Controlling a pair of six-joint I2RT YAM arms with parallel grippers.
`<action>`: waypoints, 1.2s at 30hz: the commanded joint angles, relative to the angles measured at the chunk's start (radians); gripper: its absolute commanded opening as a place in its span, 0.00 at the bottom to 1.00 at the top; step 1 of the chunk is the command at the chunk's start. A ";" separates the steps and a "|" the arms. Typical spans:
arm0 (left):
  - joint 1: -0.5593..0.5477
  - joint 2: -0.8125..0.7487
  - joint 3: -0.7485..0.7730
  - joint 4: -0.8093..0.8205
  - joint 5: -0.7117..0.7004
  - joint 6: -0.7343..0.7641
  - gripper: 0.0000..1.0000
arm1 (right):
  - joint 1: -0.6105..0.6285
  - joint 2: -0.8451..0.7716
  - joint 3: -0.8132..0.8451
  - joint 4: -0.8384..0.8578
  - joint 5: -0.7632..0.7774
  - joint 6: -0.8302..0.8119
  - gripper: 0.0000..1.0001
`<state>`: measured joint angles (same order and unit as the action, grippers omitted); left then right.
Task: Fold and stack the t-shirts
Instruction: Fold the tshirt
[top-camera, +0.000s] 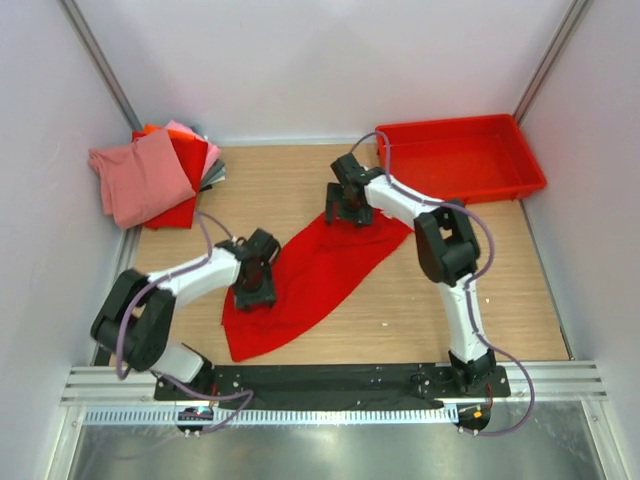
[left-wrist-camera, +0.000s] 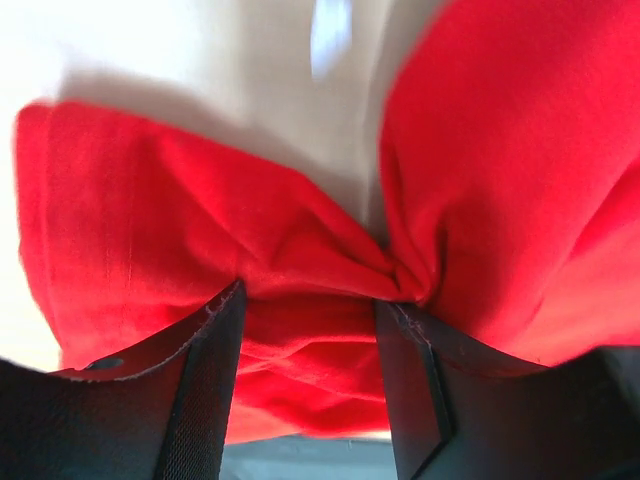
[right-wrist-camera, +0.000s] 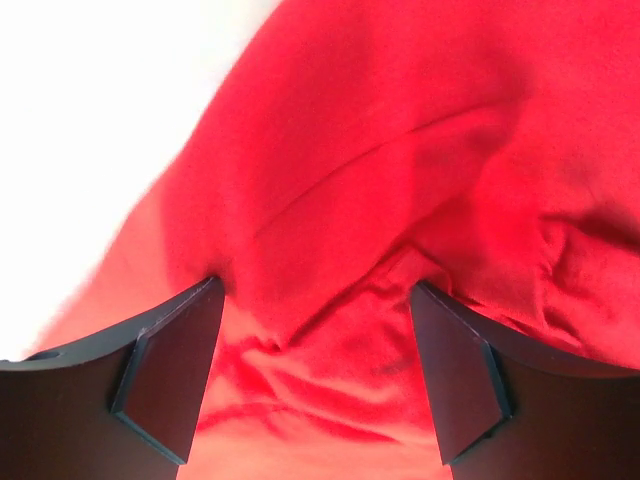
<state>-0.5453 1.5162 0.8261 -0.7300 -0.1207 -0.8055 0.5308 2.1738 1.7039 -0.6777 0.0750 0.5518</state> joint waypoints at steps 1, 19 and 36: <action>-0.056 -0.095 -0.115 -0.020 0.108 -0.118 0.56 | 0.012 0.182 0.267 -0.048 -0.110 -0.099 0.81; -0.458 -0.192 -0.041 0.023 0.090 -0.488 0.64 | 0.003 0.534 0.806 0.164 -0.231 -0.101 0.88; -0.237 -0.214 0.476 -0.300 -0.186 -0.068 0.77 | -0.011 -0.106 0.282 0.554 0.083 -0.156 1.00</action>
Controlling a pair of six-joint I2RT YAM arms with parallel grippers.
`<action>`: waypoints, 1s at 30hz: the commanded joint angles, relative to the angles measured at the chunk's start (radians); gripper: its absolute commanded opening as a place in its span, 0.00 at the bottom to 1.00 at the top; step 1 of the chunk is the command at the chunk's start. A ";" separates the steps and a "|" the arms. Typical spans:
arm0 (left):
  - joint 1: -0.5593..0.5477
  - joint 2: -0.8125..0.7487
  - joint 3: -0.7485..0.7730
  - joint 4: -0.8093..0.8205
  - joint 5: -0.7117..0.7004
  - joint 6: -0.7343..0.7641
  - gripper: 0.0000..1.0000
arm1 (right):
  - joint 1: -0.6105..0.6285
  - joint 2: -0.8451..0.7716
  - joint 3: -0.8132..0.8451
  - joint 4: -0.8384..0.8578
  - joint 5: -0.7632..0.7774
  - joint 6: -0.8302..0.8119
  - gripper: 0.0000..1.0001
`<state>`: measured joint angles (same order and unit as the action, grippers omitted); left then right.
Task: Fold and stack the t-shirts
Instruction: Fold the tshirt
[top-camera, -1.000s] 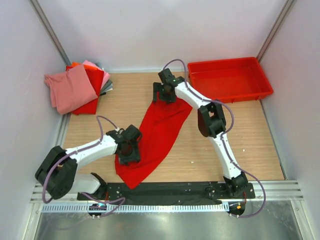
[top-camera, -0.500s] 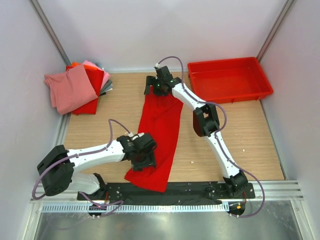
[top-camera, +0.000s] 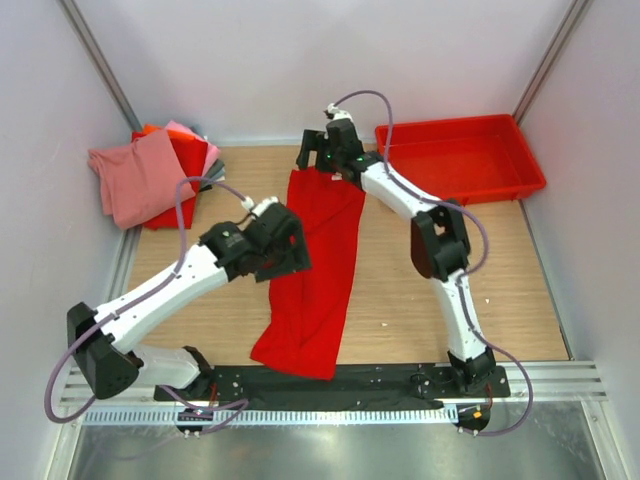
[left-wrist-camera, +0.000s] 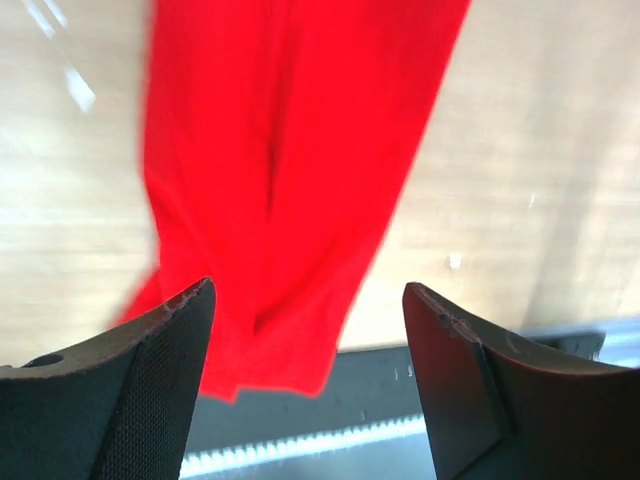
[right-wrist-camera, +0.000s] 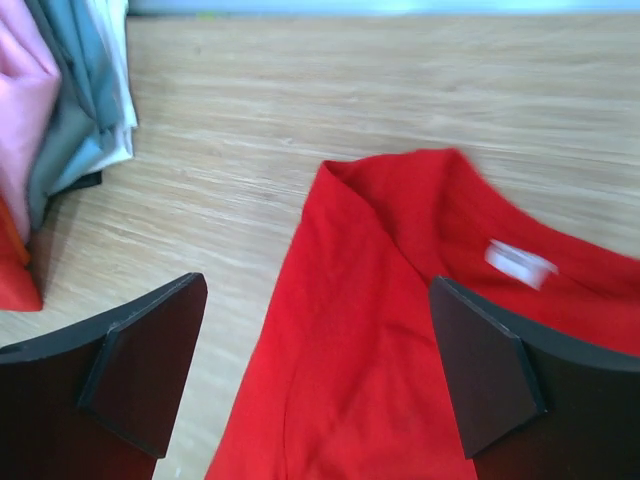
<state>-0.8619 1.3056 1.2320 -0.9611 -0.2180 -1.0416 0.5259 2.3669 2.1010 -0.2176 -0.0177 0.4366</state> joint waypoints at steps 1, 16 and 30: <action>0.148 0.013 0.086 -0.032 -0.058 0.213 0.76 | -0.006 -0.334 -0.169 0.020 0.202 -0.053 1.00; 0.276 -0.002 0.048 -0.016 0.012 0.258 0.70 | 0.043 -0.206 -0.228 -0.356 0.177 -0.002 0.98; 0.274 -0.184 -0.222 -0.056 0.049 0.192 0.69 | 0.062 0.308 0.291 -0.644 0.298 -0.024 0.97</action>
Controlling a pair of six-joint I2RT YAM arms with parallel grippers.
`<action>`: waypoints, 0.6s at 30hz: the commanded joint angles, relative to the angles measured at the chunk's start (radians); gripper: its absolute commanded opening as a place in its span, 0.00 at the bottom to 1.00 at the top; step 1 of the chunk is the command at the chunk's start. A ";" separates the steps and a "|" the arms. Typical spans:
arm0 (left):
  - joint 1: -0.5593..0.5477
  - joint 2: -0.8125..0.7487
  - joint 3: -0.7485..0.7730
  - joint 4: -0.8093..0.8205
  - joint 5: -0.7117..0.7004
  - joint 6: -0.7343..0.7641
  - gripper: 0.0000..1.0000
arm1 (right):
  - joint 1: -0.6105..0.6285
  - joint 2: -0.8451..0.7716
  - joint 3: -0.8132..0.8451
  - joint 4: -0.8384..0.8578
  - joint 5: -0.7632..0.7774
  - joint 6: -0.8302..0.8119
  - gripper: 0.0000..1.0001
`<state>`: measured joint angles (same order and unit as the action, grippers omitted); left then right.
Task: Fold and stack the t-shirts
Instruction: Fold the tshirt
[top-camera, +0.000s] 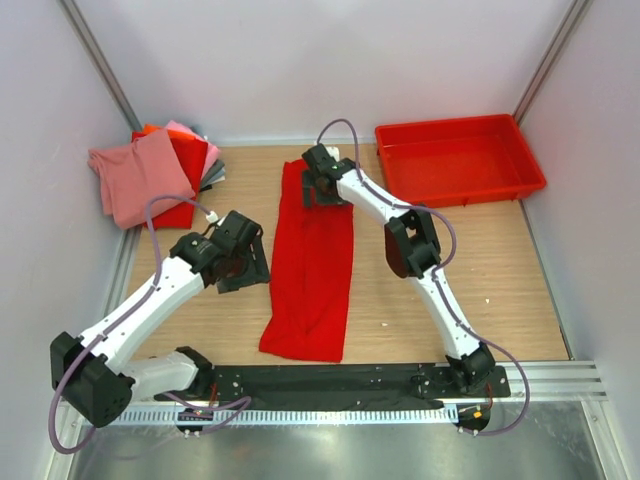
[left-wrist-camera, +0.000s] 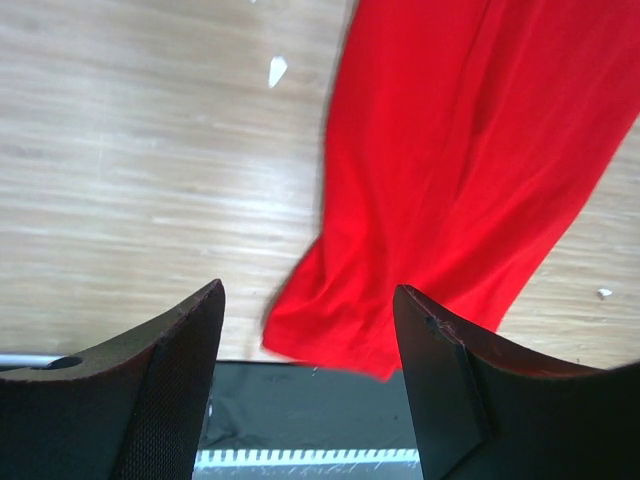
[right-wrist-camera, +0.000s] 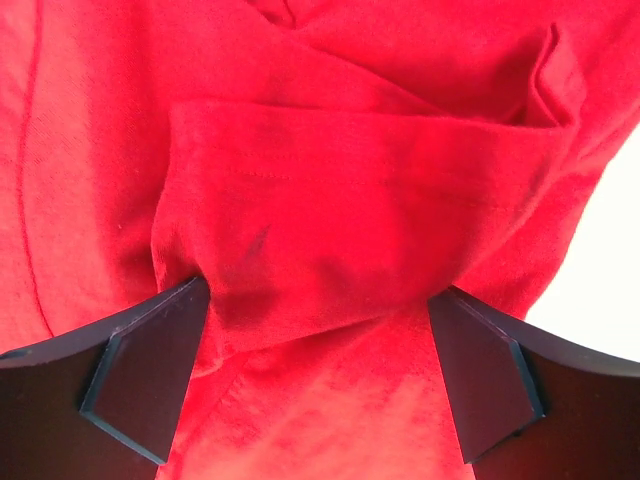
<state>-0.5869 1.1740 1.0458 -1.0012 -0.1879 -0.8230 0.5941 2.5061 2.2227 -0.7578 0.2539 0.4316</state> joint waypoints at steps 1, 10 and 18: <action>-0.001 -0.063 -0.046 -0.019 0.021 -0.031 0.69 | -0.007 0.215 0.227 -0.112 0.024 -0.037 0.97; -0.001 -0.085 -0.096 -0.004 0.042 -0.071 0.69 | -0.016 0.260 0.296 0.304 -0.133 -0.109 0.97; -0.002 -0.109 -0.260 0.160 0.108 -0.151 0.61 | -0.016 -0.099 0.047 0.357 -0.097 -0.169 0.99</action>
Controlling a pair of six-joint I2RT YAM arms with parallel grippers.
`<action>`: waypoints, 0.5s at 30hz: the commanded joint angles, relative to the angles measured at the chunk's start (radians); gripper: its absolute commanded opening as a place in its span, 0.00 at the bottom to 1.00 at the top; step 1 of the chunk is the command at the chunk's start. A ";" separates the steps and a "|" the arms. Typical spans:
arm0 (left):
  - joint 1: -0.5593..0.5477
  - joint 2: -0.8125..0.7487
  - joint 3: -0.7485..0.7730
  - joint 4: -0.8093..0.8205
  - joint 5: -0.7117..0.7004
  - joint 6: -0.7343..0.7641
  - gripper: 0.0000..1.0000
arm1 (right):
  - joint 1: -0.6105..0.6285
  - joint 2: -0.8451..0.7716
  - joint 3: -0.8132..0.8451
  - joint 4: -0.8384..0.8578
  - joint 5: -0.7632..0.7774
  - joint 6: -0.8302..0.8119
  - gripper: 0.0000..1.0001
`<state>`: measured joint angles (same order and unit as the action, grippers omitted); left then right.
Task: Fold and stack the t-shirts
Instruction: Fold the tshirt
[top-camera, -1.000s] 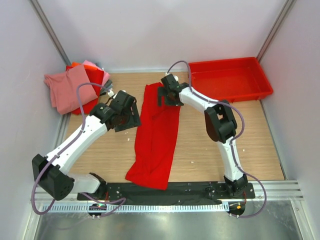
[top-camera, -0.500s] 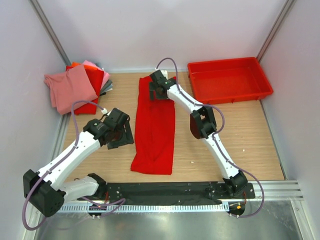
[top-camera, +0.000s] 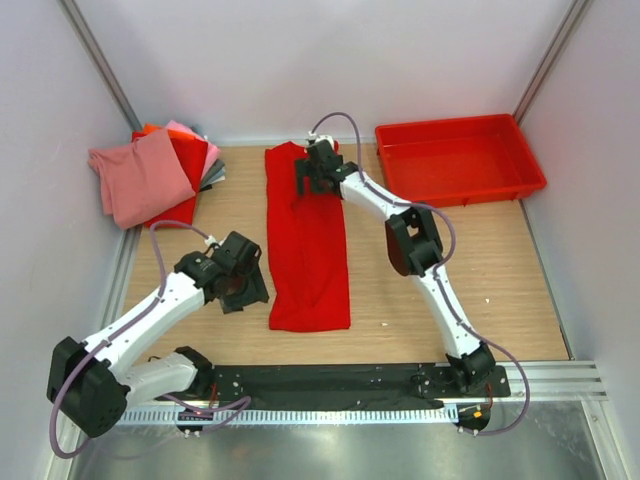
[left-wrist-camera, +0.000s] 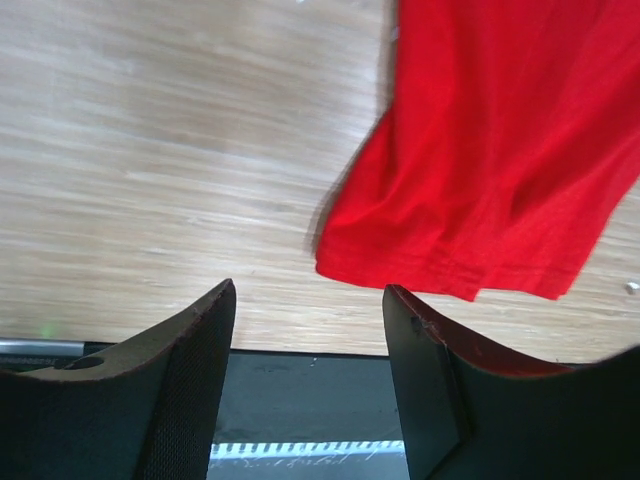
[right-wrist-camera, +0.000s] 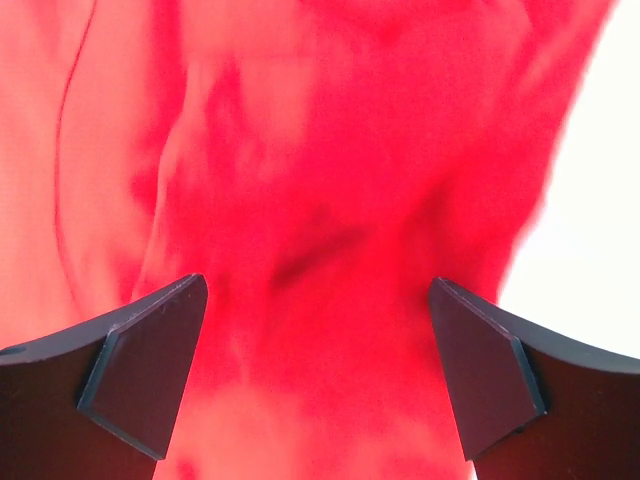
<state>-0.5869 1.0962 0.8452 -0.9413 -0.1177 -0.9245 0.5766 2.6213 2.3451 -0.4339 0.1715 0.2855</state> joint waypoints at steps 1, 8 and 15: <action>-0.002 -0.045 -0.078 0.119 0.053 -0.062 0.60 | 0.002 -0.265 -0.171 0.040 -0.017 -0.019 1.00; -0.031 -0.039 -0.190 0.248 0.041 -0.071 0.59 | 0.003 -0.713 -0.555 -0.003 -0.043 0.082 1.00; -0.108 0.008 -0.259 0.371 0.027 -0.131 0.58 | 0.031 -1.041 -1.137 -0.046 -0.158 0.286 1.00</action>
<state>-0.6563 1.0897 0.6044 -0.6720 -0.0780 -1.0092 0.5827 1.6009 1.4357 -0.4271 0.0853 0.4549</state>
